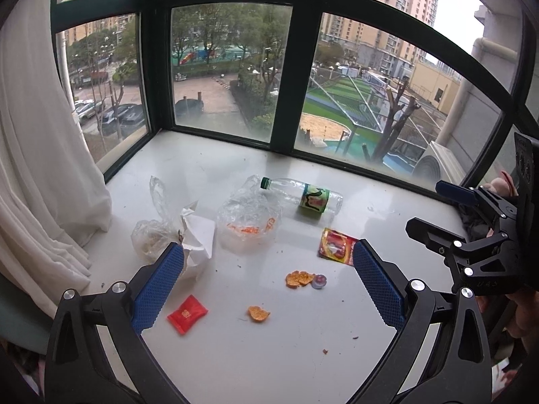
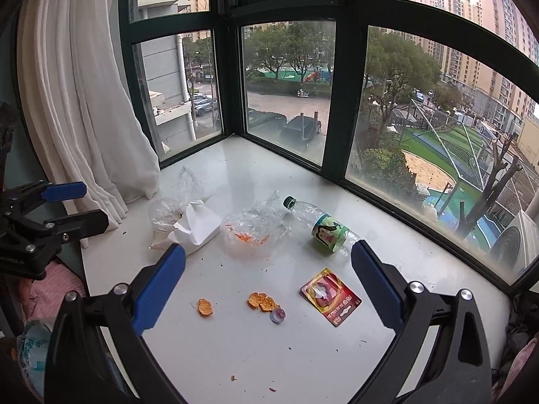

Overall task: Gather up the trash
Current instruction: 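Move both tools toward the clear plastic bag with orange print, then lower the left tool onto the clear plastic bag and close its fingers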

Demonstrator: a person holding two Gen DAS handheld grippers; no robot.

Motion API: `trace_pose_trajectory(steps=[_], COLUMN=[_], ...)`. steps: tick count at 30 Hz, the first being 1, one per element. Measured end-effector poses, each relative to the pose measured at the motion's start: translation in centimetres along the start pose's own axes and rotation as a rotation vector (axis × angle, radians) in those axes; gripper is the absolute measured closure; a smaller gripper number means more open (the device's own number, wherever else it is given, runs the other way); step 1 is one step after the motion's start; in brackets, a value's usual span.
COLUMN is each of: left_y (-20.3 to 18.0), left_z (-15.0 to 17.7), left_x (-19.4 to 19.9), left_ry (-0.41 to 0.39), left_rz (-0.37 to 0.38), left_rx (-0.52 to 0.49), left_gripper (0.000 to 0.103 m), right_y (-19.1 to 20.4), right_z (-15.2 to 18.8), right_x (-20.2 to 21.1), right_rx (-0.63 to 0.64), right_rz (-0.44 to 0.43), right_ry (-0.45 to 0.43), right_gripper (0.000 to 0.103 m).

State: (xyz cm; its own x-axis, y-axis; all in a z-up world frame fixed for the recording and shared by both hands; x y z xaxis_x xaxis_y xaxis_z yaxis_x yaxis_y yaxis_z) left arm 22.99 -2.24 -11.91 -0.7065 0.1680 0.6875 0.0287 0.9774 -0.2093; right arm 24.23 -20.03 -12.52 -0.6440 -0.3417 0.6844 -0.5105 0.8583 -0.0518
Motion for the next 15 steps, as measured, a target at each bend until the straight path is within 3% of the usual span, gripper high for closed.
trace_pose_trajectory(steps=[3, 15], left_y=[-0.2, 0.0], left_z=[-0.3, -1.0], left_x=[-2.0, -11.0], left_ry=[0.007, 0.081], left_rz=[0.041, 0.082], left_rx=[-0.018, -0.074], left_gripper=[0.006, 0.006], right_y=[-0.6, -3.1], right_z=[0.1, -0.7], right_x=[-2.2, -11.7], right_rx=[-0.001, -0.061], right_rz=[-0.03, -0.143], right_ry=[0.02, 0.067], right_gripper=[0.007, 0.007])
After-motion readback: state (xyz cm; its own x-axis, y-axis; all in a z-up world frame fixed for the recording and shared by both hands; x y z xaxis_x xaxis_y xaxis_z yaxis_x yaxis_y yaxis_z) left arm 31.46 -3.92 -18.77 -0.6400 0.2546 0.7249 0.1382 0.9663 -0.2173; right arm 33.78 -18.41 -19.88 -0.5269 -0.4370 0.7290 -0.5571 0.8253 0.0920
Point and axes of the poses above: each gripper's, at about its wrist camera, not at the fingertips, and x roughly against the way its jaws point, y to its left, z to its underside, the point moved 7 cm from there along -x, roughly the way its jaws point, and after that the axes turned 7 degrees about x, right-handed, at the moved point
